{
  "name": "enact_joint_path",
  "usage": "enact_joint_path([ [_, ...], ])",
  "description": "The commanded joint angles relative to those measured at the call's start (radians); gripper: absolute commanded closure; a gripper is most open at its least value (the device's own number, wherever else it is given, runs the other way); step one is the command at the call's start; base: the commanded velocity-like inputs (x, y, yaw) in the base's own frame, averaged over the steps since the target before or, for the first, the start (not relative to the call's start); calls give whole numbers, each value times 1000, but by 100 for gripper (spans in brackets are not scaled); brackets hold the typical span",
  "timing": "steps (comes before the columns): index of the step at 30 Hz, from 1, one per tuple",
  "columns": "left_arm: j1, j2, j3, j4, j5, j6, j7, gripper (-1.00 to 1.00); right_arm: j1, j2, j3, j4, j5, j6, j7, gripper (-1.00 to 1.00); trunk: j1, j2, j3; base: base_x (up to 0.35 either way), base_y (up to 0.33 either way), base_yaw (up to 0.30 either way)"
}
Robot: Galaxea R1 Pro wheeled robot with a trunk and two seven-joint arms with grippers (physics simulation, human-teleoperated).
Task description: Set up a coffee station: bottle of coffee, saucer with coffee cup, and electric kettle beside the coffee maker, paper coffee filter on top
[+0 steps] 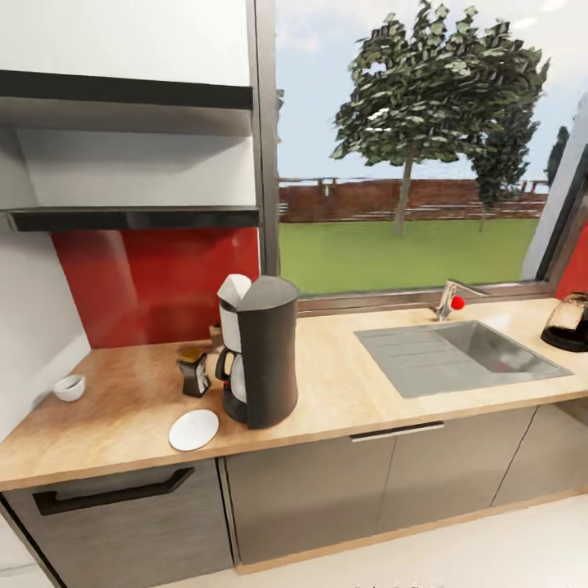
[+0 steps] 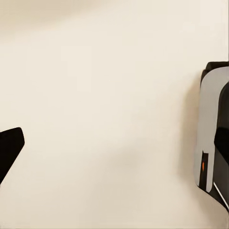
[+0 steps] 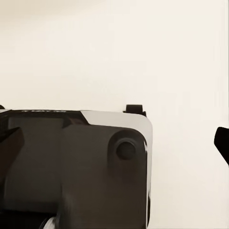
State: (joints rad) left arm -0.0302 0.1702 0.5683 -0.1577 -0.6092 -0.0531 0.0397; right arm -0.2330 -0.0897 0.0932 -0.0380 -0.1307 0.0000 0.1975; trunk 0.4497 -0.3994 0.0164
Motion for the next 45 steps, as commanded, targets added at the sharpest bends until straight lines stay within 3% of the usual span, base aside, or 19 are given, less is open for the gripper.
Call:
enact_joint_path([
  [1,0,0,7,2,-10,-5,3,-100,-1,0,9,0,-10,0,4,-100,0,-1,0,16,-271,-182],
  [15,0,-7,8,2,-10,-7,3,-100,0,13,16,0,-9,-2,5,-100,0,-1,0,20,-274,-25],
  [45,0,-10,8,37,-11,-14,5,-100,0,14,15,0,-8,-2,5,-100,0,-1,0,44,-275,0],
])
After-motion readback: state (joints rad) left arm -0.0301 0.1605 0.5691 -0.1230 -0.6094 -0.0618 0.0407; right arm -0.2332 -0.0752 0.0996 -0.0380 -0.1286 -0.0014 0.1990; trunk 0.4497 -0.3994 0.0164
